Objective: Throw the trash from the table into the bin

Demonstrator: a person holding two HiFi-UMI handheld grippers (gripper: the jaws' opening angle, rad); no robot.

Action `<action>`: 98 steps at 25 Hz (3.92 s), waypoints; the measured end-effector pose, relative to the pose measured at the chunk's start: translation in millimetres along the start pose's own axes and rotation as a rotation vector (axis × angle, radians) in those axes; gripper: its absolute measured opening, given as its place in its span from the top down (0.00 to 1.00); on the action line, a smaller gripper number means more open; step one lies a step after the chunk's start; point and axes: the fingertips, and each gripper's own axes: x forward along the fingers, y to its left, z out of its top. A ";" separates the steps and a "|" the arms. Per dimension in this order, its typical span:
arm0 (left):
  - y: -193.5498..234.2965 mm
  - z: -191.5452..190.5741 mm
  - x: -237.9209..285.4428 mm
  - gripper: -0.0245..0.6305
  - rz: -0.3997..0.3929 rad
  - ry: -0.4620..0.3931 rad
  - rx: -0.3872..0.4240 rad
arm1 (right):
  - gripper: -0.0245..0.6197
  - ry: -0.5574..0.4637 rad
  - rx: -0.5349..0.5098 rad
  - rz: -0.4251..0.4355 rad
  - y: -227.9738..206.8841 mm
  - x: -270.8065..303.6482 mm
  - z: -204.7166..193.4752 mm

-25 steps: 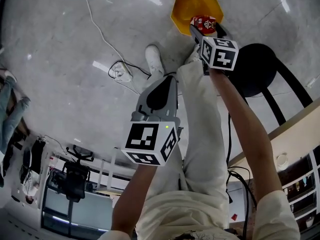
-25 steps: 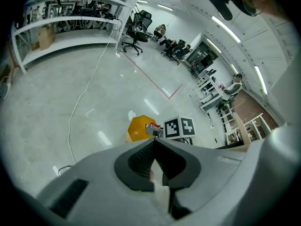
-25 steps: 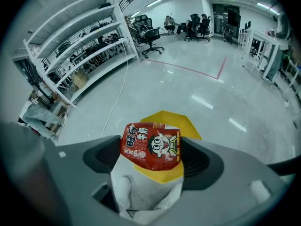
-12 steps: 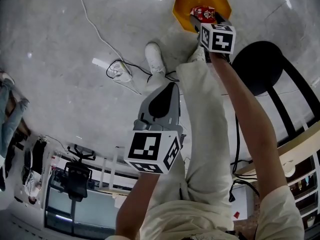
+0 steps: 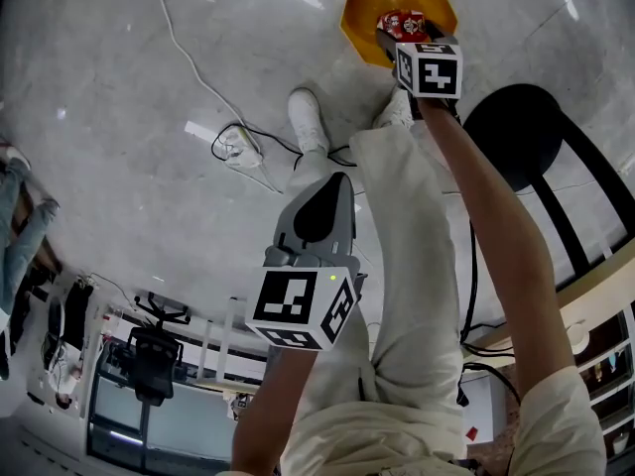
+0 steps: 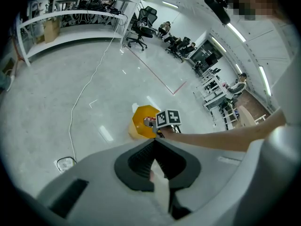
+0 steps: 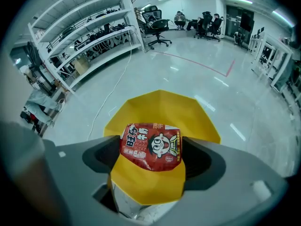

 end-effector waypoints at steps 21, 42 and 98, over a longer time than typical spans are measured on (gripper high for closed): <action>-72.7 78.2 -100.9 0.96 -0.024 -0.139 0.097 | 0.31 -0.139 0.118 0.019 18.7 -180.2 58.0; -160.8 107.9 -241.6 0.96 -0.170 -0.172 0.234 | 0.32 -0.278 0.163 0.060 98.6 -415.7 100.2; -385.2 -45.9 -305.2 0.96 -0.642 0.062 0.788 | 0.36 -0.763 0.890 -0.573 -6.6 -770.2 -190.7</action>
